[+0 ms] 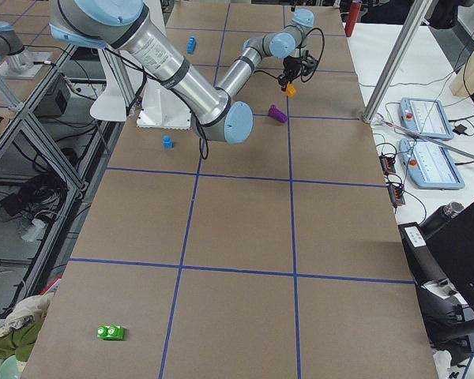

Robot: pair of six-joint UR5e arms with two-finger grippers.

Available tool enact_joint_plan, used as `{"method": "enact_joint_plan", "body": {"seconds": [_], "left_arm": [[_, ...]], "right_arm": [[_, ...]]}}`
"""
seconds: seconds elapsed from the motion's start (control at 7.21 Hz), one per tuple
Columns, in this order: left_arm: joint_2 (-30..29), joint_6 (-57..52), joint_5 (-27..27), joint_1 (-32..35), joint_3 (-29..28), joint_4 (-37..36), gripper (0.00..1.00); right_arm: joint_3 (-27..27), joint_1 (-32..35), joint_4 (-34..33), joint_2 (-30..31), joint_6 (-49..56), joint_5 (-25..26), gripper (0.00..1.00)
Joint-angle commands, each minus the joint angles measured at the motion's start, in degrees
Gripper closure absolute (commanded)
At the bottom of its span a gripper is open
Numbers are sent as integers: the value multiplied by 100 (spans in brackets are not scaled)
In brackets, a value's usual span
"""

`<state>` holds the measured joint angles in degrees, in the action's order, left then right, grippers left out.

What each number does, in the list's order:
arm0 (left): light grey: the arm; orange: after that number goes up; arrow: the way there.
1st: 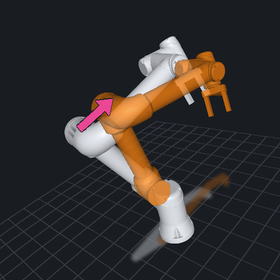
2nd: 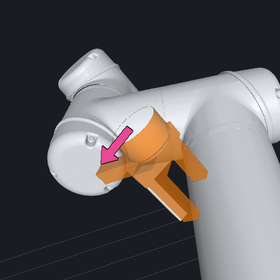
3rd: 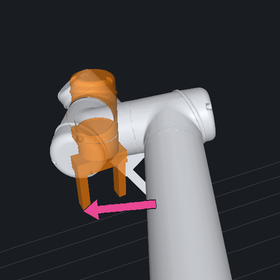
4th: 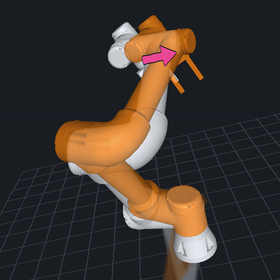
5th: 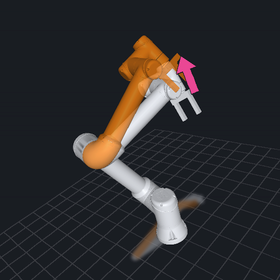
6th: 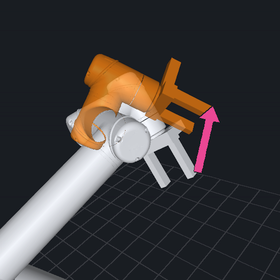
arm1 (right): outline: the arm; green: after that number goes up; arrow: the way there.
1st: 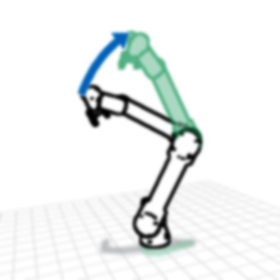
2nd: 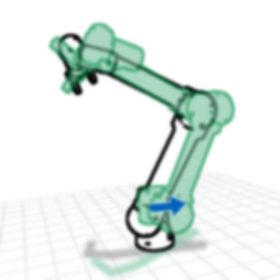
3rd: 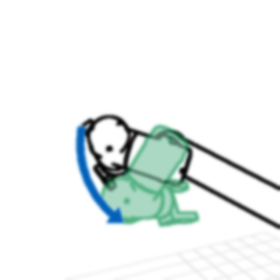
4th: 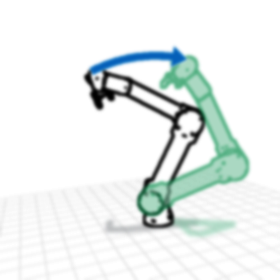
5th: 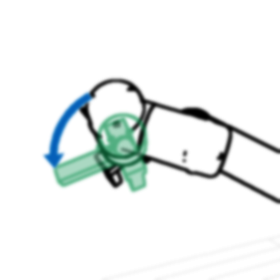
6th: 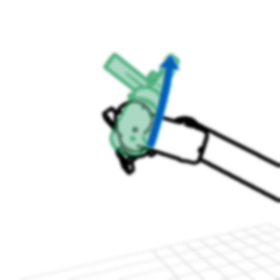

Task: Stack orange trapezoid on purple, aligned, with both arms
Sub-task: 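Carry the orange trapezoid with the right gripper above the purple trapezoid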

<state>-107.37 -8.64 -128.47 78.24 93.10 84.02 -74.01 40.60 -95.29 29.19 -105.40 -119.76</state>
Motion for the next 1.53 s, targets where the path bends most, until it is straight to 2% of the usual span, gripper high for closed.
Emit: {"method": "enact_joint_plan", "body": {"seconds": [0.0,0.83,1.11,1.39], "left_arm": [[278,-33,-11,60,-256,431,0],[375,-24,24,59,-213,448,0],[366,-24,24,42,-222,448,0],[349,-33,24,42,-248,440,0]], "right_arm": [[570,-403,519,-167,-832,626,100],[502,-483,511,25,-824,664,100],[161,-474,520,322,-824,629,100],[106,-553,520,403,-824,664,100]]}}
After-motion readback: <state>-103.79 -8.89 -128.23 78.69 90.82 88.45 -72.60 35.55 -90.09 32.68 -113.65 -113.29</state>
